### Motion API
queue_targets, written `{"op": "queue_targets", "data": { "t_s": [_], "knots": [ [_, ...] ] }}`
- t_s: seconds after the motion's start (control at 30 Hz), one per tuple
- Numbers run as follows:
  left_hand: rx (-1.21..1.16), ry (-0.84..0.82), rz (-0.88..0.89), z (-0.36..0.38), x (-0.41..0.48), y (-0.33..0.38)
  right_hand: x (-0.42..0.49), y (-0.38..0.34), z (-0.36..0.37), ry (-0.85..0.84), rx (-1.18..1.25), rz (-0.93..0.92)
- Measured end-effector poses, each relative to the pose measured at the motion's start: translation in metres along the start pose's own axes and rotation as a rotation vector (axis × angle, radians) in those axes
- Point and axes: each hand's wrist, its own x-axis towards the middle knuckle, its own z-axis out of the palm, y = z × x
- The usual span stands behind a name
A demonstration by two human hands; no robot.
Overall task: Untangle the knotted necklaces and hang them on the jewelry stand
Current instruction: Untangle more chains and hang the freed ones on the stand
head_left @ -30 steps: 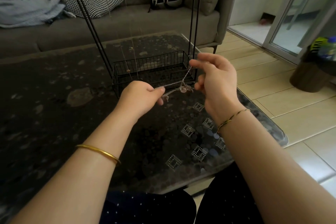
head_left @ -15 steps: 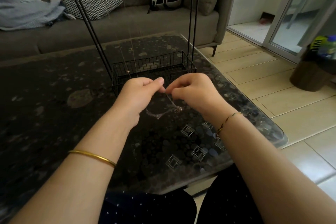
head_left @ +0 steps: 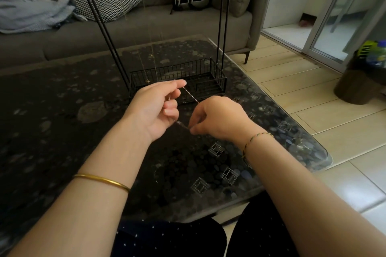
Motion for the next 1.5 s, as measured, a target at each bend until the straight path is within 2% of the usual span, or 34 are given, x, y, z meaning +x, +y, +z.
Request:
{"op": "queue_targets", "data": {
  "t_s": [0.1,0.17,0.27,0.43,0.6,0.73,0.9,1.03,1.23,1.3,1.37,1.5],
  "knots": [
    [0.172,0.059,0.061,-0.002,-0.001,0.000,0.002,0.002,0.000,-0.001,-0.058,0.012],
    [0.434,0.155,0.169,-0.005,0.000,-0.003,0.002,0.005,-0.003,-0.025,-0.005,0.022],
    [0.721,0.228,0.345,-0.010,0.004,-0.008,-0.002,0.005,-0.008,-0.010,0.255,0.018],
    [0.869,0.120,0.278,-0.011,0.005,-0.010,-0.007,0.005,-0.015,0.091,0.641,0.061],
    [0.753,-0.056,0.149,-0.007,-0.001,-0.009,-0.007,0.006,-0.015,0.191,0.768,0.071],
    [0.739,-0.110,0.198,-0.008,-0.001,-0.009,-0.005,0.006,-0.015,0.257,0.802,0.069],
    [0.780,-0.072,0.244,-0.010,0.001,-0.011,-0.001,0.007,-0.012,0.350,0.811,0.094],
    [0.743,0.046,0.273,-0.010,0.005,-0.013,0.000,0.007,-0.011,0.392,0.807,0.117],
    [0.782,0.185,0.308,-0.011,0.013,-0.016,0.006,0.009,-0.005,0.428,0.642,0.180],
    [0.798,0.199,0.358,-0.010,0.012,-0.015,0.004,0.007,-0.007,0.424,0.675,0.167],
    [0.756,0.174,0.409,-0.008,0.011,-0.013,0.003,0.005,-0.009,0.393,0.814,0.137],
    [0.661,0.057,0.453,0.000,0.003,-0.010,0.001,0.000,-0.009,0.194,1.097,0.135]
  ]
}}
